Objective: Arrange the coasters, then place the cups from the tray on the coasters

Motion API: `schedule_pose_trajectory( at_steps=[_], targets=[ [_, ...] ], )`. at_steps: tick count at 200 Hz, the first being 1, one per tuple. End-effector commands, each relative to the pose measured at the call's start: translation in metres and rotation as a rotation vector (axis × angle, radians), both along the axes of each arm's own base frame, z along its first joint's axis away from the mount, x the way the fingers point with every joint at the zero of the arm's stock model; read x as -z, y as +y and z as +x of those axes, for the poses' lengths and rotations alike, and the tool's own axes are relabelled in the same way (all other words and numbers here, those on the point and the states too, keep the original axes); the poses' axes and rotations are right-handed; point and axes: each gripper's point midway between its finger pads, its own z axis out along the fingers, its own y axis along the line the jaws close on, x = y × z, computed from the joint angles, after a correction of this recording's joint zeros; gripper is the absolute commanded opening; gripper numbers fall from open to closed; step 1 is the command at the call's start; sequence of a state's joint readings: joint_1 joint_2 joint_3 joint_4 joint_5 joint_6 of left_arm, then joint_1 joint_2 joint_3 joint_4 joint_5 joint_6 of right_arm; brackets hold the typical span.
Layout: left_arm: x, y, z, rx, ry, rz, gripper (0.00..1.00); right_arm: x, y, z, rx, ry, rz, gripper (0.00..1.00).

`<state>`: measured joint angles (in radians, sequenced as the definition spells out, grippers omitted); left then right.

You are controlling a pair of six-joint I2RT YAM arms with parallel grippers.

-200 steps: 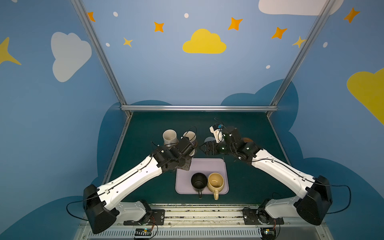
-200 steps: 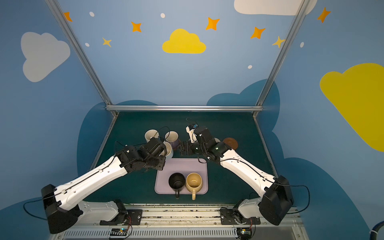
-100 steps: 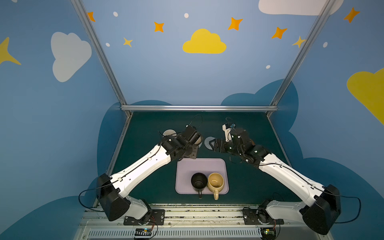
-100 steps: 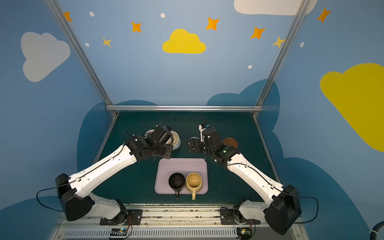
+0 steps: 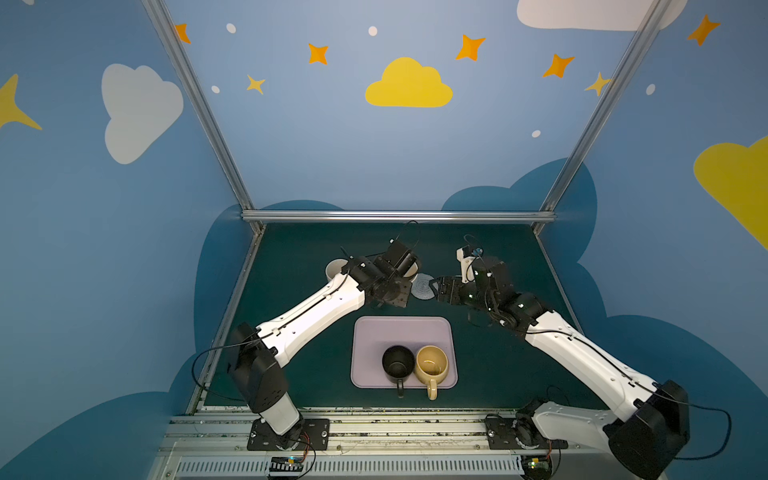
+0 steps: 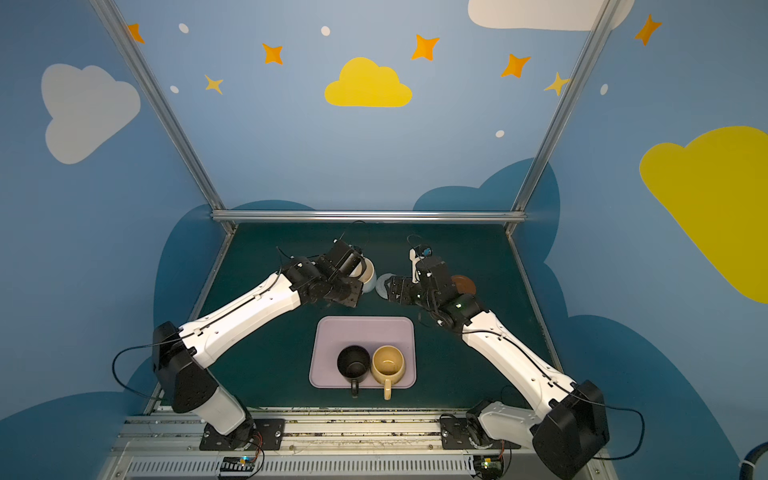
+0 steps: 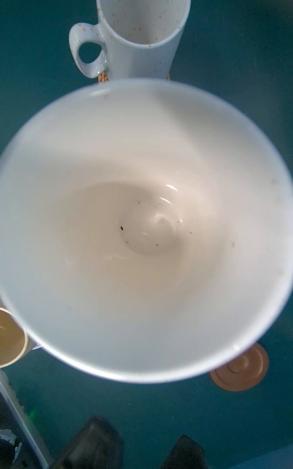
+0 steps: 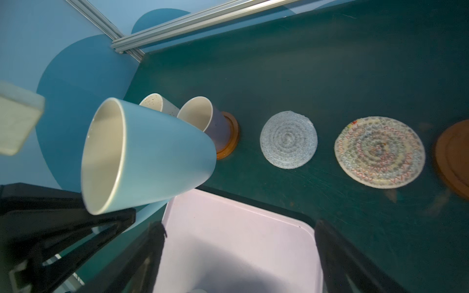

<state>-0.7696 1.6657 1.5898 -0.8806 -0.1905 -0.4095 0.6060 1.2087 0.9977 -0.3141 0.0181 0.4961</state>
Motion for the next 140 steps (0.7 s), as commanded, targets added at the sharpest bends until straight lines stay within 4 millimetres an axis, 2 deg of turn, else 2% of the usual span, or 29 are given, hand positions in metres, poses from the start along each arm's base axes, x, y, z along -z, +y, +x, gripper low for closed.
schedule_pose_trajectory(
  at_steps=[1, 92, 140],
  targets=[
    [-0.02, -0.013, 0.02, 0.001, -0.072, -0.051, 0.04, 0.009, -0.008, 0.004, 0.015, 0.013, -0.028, 0.92],
    [0.016, -0.039, 0.053, -0.019, -0.013, 0.0, 0.04, 0.023, -0.02, 0.022, -0.003, -0.032, -0.082, 0.92],
    [0.033, -0.045, 0.076, -0.023, -0.018, 0.057, 0.04, 0.031, -0.027, 0.028, -0.001, 0.025, -0.075, 0.92]
  ],
)
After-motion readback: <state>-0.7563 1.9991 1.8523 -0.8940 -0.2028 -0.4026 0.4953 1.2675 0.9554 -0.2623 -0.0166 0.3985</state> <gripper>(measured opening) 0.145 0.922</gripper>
